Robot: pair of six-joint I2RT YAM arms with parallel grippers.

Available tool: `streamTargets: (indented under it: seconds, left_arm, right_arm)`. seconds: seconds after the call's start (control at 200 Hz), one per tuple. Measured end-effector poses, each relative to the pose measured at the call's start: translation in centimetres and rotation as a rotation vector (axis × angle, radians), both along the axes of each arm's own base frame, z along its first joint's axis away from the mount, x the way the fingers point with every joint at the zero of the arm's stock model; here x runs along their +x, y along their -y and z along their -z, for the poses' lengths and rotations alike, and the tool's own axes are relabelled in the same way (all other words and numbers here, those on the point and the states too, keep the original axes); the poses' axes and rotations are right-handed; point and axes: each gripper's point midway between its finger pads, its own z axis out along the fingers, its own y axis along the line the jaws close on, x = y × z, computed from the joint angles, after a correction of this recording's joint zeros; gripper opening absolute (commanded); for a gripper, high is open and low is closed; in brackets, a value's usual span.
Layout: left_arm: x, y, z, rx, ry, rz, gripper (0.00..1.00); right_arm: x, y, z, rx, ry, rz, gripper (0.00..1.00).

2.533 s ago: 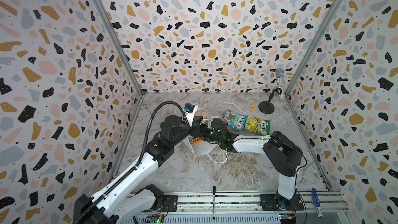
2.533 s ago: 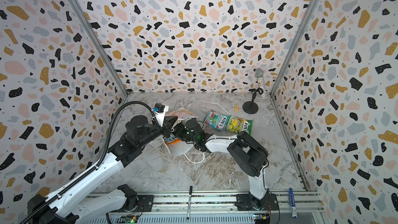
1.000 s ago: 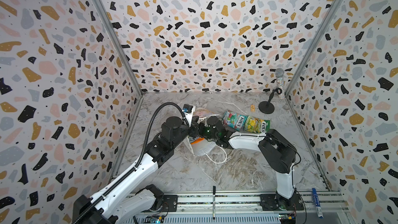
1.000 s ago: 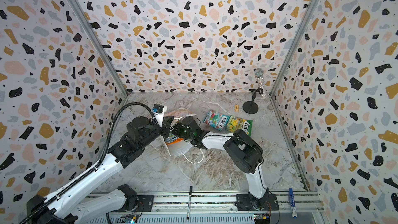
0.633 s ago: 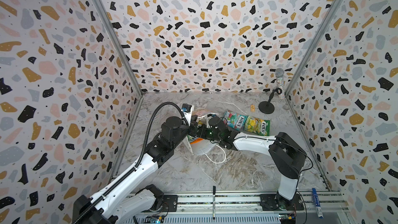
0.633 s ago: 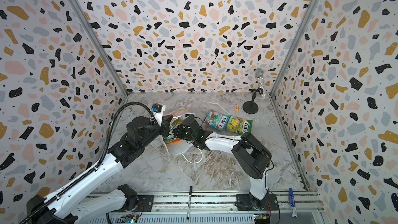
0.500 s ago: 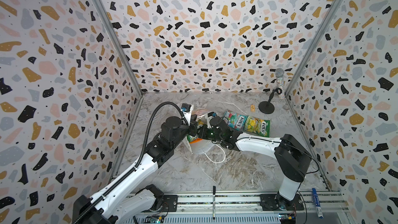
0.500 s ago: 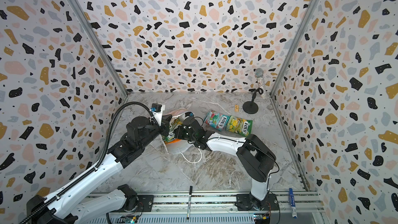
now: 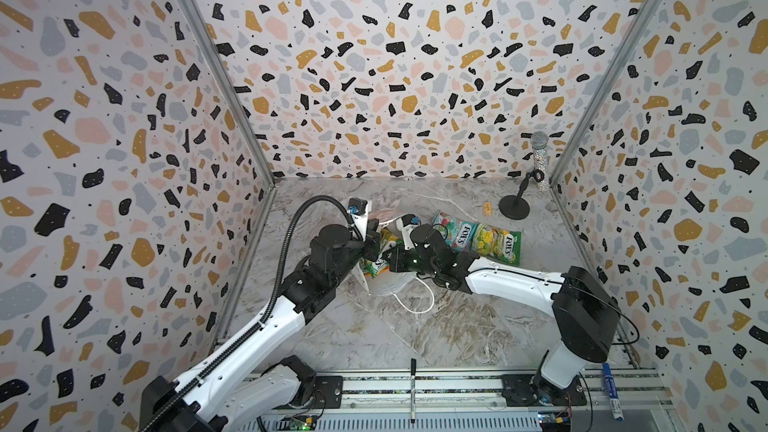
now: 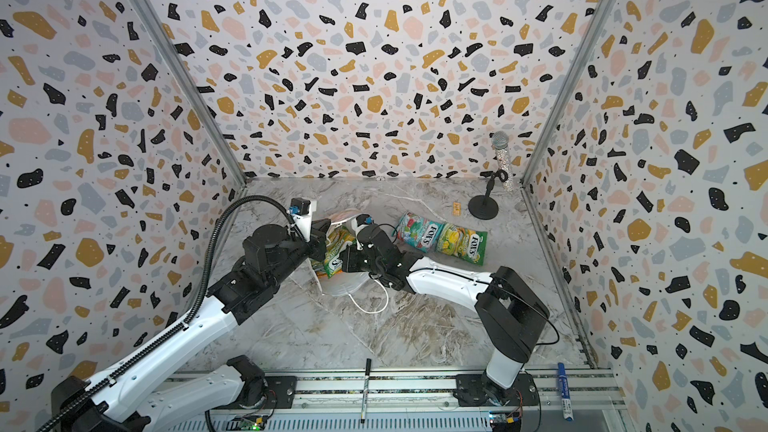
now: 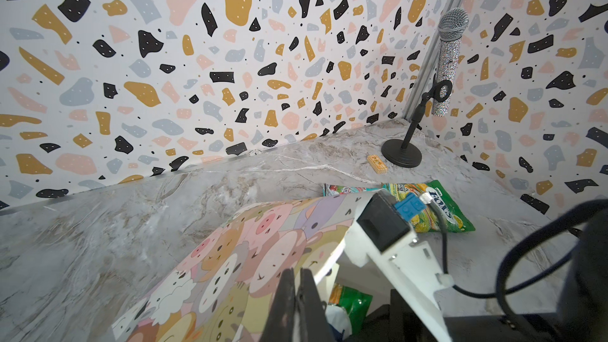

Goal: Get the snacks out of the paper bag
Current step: 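Pull the green packet out of the bag and carry it beside the other packets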

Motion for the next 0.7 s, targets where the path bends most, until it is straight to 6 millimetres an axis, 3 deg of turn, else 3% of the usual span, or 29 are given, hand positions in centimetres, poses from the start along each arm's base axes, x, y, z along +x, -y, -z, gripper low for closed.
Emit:
streamTargets:
  seconds: [0.32, 0.701]
  left_arm:
    - [0.1, -0.1, 0.0, 0.000, 0.000, -0.008, 0.00]
    - [0.2, -0.3, 0.0, 0.001, 0.001, -0.021, 0.00]
  right_arm:
    - [-3.1, 2.5, -7.1, 0.016, 0.229, -0.121, 0.00]
    - [-5.8, 6.2, -11.1, -0.064, 0.421, -0.209, 0.00]
